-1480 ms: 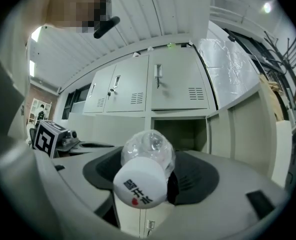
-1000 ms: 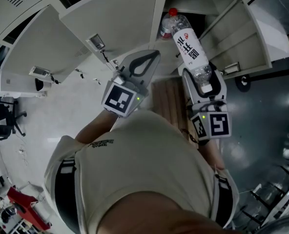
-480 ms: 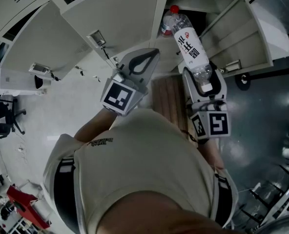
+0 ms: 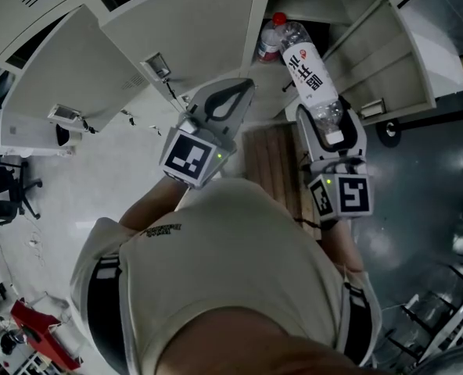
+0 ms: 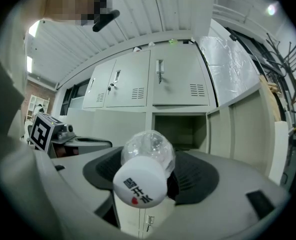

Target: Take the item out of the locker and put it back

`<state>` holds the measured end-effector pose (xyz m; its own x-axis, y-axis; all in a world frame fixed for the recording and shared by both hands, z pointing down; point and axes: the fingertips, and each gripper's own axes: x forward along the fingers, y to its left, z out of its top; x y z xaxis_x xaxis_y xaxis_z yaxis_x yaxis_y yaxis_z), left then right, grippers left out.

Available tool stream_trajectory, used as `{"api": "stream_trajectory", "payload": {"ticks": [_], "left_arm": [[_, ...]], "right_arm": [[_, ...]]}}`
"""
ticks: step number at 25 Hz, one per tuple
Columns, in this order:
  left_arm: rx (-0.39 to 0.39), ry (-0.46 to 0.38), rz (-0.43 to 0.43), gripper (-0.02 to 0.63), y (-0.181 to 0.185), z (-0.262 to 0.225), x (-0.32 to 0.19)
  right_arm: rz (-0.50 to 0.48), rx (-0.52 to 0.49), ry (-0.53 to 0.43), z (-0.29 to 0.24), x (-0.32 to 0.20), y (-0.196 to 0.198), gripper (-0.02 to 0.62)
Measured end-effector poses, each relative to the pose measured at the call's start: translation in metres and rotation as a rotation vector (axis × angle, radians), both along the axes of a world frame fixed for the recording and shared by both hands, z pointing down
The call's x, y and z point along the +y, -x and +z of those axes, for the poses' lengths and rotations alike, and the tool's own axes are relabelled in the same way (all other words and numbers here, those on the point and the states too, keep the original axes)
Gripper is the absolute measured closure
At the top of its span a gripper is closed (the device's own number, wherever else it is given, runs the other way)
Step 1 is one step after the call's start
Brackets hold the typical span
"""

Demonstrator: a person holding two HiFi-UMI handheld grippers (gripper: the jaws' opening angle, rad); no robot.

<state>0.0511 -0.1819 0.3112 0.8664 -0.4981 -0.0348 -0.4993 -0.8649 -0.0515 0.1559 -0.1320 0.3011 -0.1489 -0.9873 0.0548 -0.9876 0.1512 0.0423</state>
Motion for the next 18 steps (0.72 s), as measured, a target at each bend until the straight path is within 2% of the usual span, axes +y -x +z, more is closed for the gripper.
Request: {"api": "stream_trajectory", "payload": {"ticks": [7, 13, 18], "left_arm": [[0.017, -0.004, 0.007, 0.594, -0.014, -0.014, -0.013], [0.041, -0.085, 0.003, 0.594, -0.032, -0.033, -0.038], [0.064, -0.094, -0.012, 0.594, -0.048, -0.048, -0.063]], "right_arm": [[0.039, 0.038, 0.002, -0.01, -0.032, -0.025, 0.282], [0.092, 0.041, -0.01, -0.021, -0.082, -0.049, 0.282], [0.126, 0.045, -0.03, -0.033, -0.129, -0.065, 0.282]]}}
